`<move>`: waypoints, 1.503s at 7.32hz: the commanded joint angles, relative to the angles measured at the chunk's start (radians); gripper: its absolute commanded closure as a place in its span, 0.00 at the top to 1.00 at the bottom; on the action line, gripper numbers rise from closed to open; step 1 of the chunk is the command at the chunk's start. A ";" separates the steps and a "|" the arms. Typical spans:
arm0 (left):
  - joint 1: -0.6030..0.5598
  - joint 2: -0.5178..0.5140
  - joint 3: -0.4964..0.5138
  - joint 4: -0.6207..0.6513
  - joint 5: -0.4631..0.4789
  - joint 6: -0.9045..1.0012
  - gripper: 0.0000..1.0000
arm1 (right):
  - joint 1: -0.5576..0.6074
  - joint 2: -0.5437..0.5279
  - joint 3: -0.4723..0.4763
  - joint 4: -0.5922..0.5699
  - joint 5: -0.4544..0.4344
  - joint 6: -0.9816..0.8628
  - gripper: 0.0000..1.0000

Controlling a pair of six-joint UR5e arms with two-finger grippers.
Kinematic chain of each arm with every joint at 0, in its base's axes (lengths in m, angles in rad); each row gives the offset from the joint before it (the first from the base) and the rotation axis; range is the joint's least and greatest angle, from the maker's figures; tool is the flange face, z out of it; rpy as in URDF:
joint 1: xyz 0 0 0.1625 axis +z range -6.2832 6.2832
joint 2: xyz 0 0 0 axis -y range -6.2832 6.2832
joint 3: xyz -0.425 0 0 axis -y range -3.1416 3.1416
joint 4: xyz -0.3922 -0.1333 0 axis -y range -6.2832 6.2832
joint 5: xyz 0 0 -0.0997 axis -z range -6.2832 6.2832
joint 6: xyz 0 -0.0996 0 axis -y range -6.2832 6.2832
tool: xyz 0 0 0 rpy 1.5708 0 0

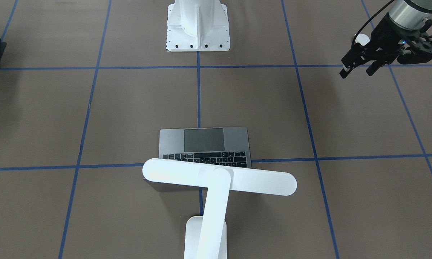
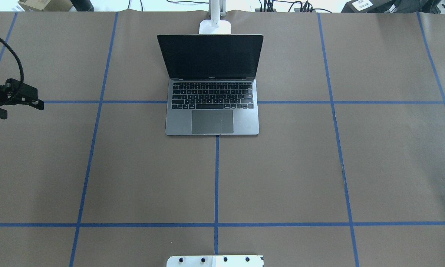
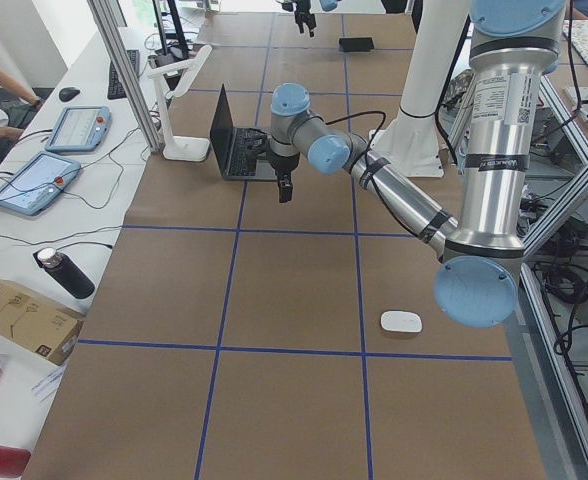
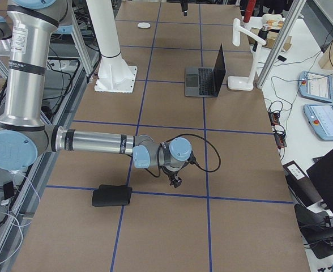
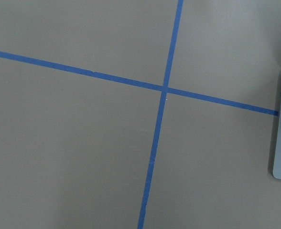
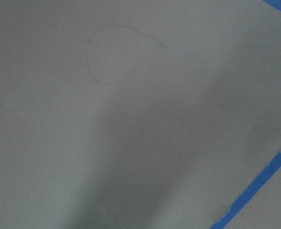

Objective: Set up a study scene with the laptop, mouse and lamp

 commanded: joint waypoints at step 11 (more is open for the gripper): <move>0.003 -0.026 -0.054 0.002 0.082 -0.048 1.00 | -0.101 0.071 -0.060 -0.829 0.047 -0.820 0.96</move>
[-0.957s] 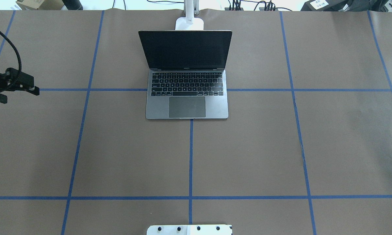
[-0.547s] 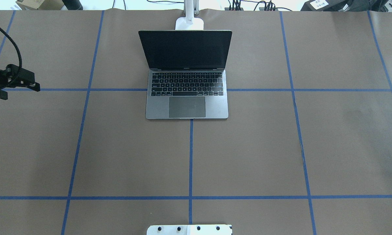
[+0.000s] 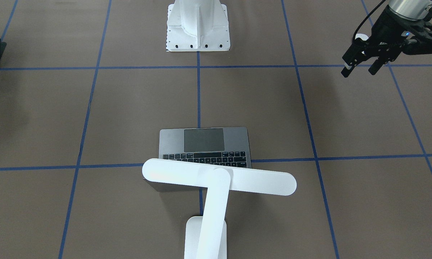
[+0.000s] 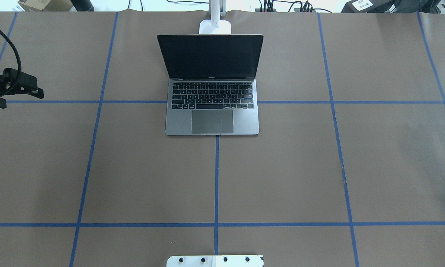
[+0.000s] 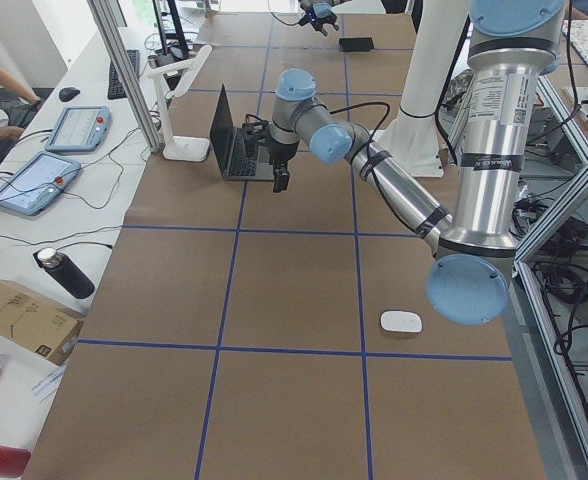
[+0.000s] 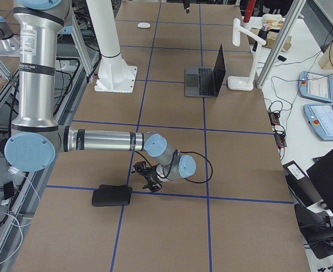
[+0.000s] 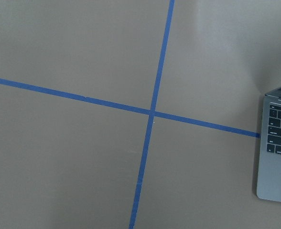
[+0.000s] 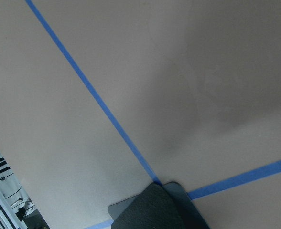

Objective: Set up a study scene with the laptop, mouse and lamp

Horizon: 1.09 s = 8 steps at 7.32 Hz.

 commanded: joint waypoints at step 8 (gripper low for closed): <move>0.000 -0.003 -0.065 0.003 0.003 -0.008 1.00 | -0.052 -0.049 -0.119 0.108 0.063 -0.051 0.82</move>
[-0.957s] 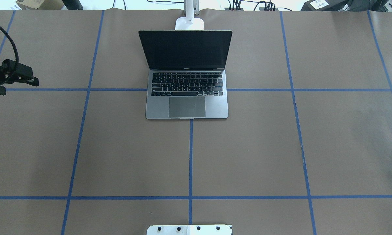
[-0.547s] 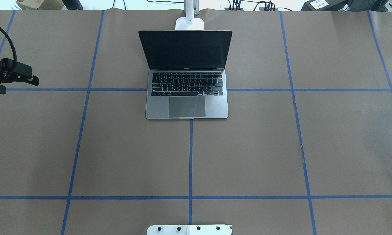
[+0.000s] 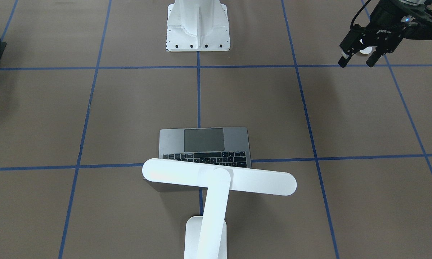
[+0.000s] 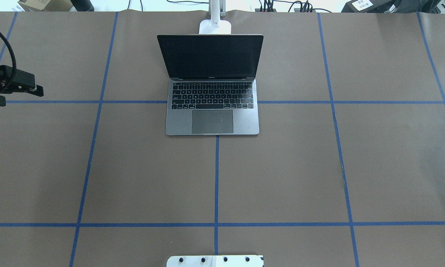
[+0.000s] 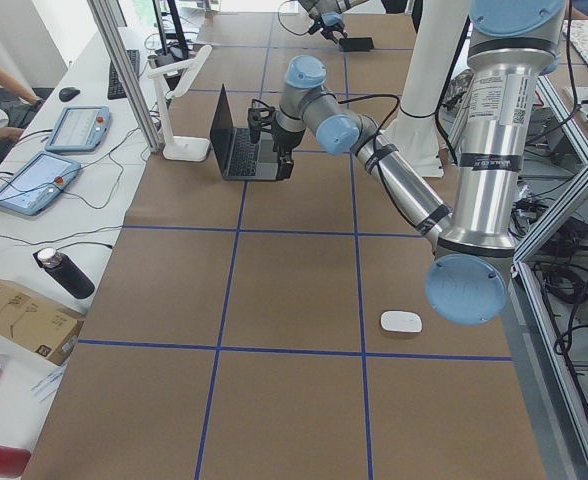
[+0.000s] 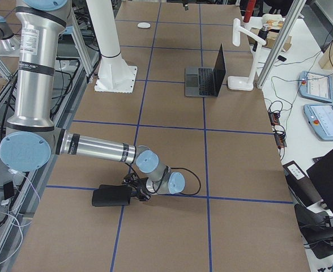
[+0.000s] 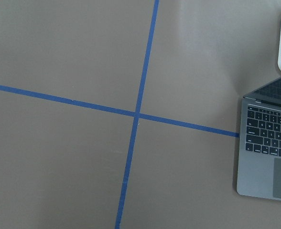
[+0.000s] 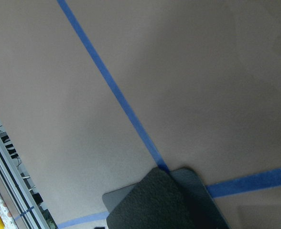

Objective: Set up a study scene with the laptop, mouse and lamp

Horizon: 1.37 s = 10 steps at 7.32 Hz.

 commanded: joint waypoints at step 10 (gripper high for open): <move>-0.003 0.005 -0.040 0.008 -0.002 -0.014 1.00 | -0.049 -0.045 -0.013 0.000 0.065 -0.021 0.35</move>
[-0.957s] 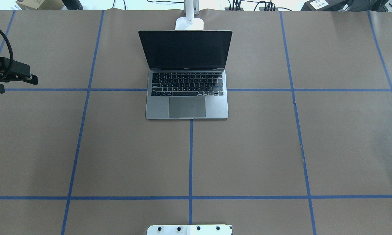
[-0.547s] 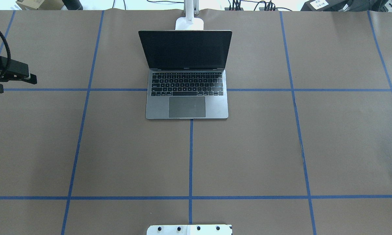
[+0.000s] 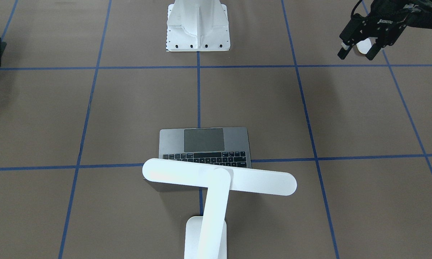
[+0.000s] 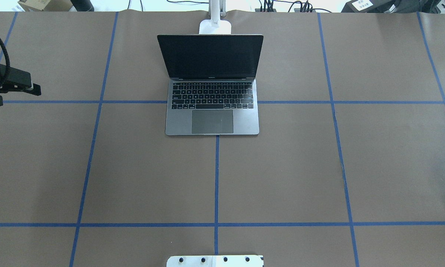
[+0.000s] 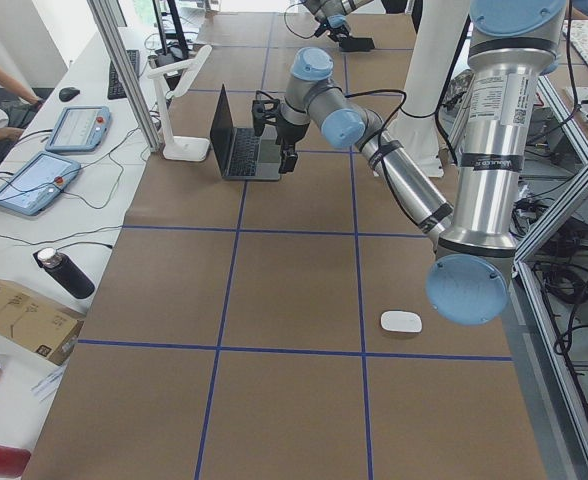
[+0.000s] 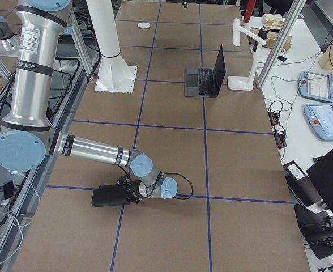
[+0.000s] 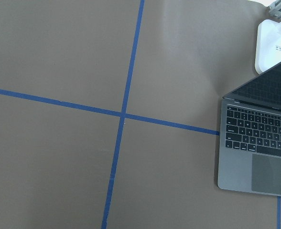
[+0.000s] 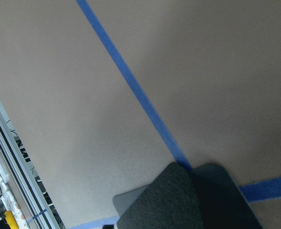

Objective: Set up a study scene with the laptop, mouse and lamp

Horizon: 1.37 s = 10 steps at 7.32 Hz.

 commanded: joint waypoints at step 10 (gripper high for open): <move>0.002 -0.001 0.019 0.001 -0.003 -0.020 1.00 | 0.033 0.074 0.222 -0.425 0.239 -0.022 0.00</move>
